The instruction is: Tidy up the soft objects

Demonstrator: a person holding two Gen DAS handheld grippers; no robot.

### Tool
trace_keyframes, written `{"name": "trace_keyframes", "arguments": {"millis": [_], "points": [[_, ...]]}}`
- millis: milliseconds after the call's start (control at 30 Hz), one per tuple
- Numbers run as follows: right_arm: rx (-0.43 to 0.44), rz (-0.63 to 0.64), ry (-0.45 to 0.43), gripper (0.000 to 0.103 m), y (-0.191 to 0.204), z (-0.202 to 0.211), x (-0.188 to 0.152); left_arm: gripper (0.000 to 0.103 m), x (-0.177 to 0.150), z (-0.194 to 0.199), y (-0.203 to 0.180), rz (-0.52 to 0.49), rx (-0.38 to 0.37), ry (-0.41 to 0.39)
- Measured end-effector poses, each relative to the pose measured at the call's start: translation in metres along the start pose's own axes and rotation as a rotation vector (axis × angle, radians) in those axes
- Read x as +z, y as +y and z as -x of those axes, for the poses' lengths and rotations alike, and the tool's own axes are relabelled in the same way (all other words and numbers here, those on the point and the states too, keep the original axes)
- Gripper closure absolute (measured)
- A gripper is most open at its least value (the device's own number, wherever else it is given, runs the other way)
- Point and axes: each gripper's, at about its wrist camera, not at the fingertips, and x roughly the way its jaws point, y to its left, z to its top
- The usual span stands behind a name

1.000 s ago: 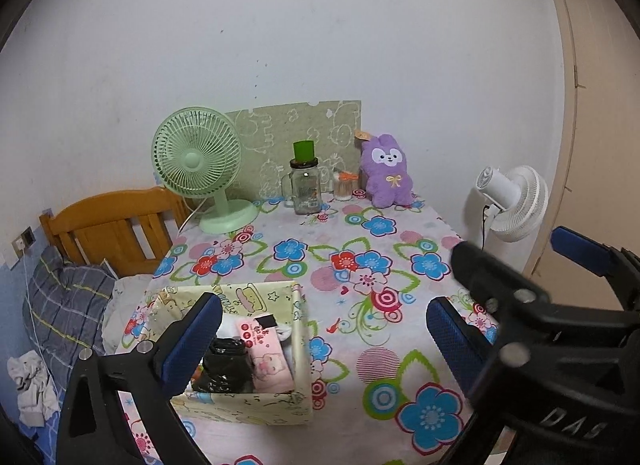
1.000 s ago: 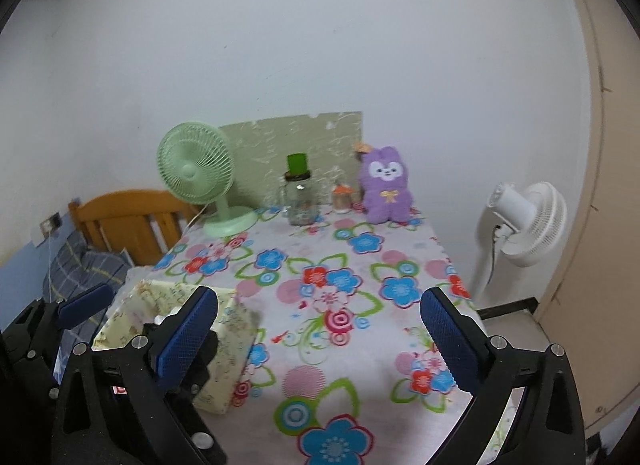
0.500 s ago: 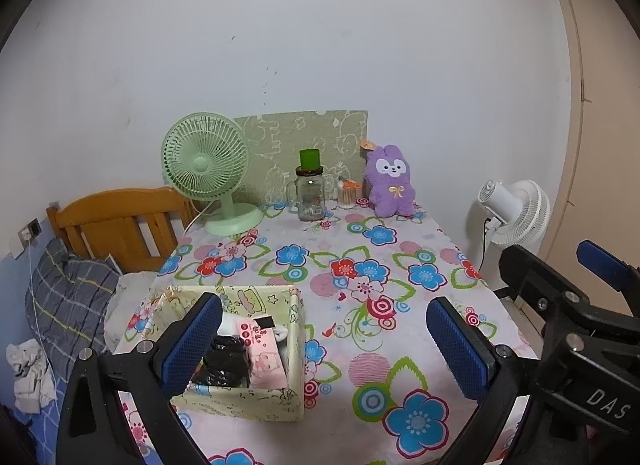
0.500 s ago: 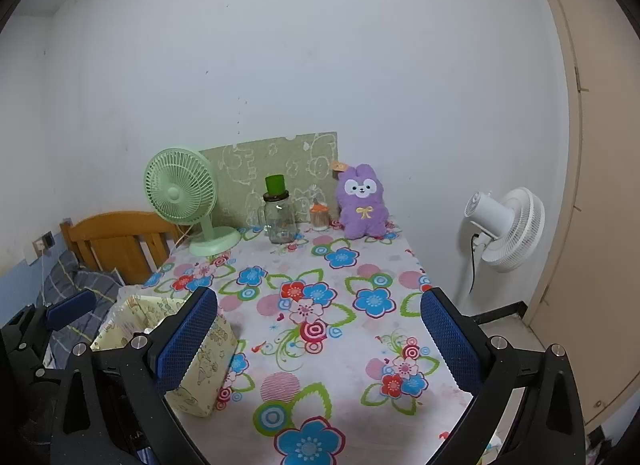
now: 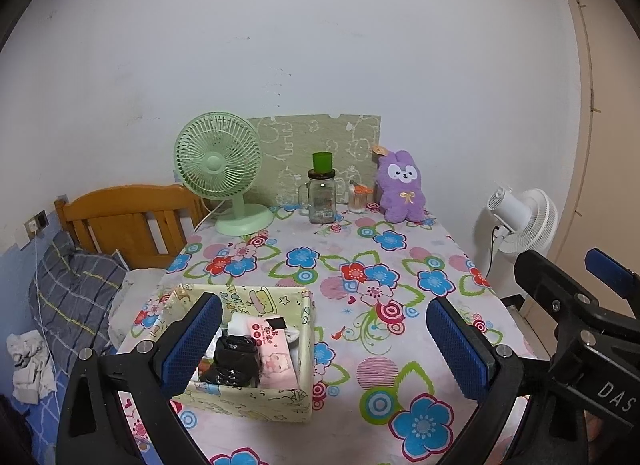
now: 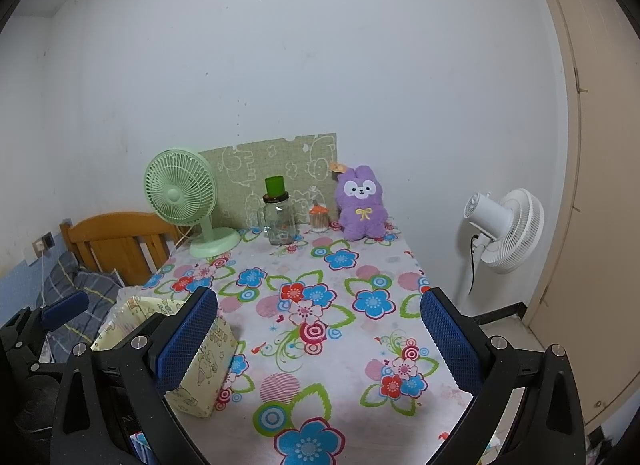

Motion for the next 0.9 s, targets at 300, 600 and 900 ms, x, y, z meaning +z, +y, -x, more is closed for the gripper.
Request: {"name": "trace_keyframes", "arguments": {"millis": [300,600,900], "points": [[0.0,0.0,0.002,0.0,0.0014,-0.0003,0.0015,0.0,0.0005,0.0006,0.0038,0.012,0.014,-0.004],[0.002,0.002,0.003,0.0,0.0023,-0.0006,0.0018,0.0,-0.0008,0.0032,0.0067,0.015,0.016,-0.011],[0.001,0.003,0.002,0.0,0.0037,-0.0001,0.0018,0.0,-0.0008,0.0044,0.0074,0.012,0.015,-0.014]]}}
